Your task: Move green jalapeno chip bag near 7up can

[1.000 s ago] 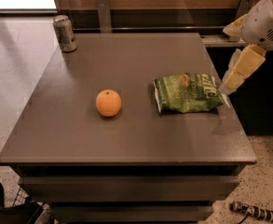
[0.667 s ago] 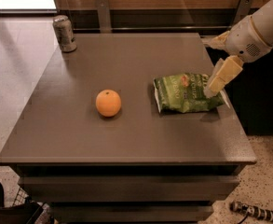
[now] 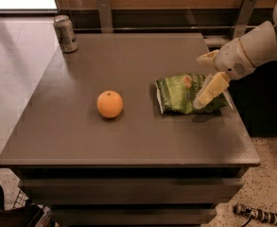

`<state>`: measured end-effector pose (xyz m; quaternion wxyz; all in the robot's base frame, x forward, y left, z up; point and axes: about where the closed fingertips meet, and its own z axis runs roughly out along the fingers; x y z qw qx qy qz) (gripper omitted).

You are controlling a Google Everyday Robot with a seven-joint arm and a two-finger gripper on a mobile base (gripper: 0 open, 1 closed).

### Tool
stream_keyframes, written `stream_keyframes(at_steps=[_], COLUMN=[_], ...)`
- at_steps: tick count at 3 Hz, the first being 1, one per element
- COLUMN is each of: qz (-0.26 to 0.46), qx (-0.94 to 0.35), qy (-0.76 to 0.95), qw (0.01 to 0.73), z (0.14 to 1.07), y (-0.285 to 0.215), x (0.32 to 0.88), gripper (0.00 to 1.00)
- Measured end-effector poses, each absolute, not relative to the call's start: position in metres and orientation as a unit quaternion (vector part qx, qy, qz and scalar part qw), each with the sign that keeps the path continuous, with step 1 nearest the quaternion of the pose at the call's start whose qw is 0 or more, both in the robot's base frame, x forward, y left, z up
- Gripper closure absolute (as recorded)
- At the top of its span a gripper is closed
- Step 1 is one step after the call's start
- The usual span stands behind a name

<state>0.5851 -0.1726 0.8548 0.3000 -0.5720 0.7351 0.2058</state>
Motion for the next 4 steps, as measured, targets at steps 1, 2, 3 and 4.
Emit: stream_keyframes(at_steps=[1,2,3,4], qz=[0.234,0.239,0.240,0.242], qx=[-0.581,-0.583,-0.584,-0.585], qy=[0.722,0.721,0.719,0.719], qw=[0.293,0.290,0.289,0.288], z=[0.8331,0.8291,0.8274,0.8263], y=[-0.1471,-0.1426,-0.1399,-0.1382], x=[0.5716,0.5701,0.5702,0.5703], gripper=[0.06,0.22,0.53,0.76])
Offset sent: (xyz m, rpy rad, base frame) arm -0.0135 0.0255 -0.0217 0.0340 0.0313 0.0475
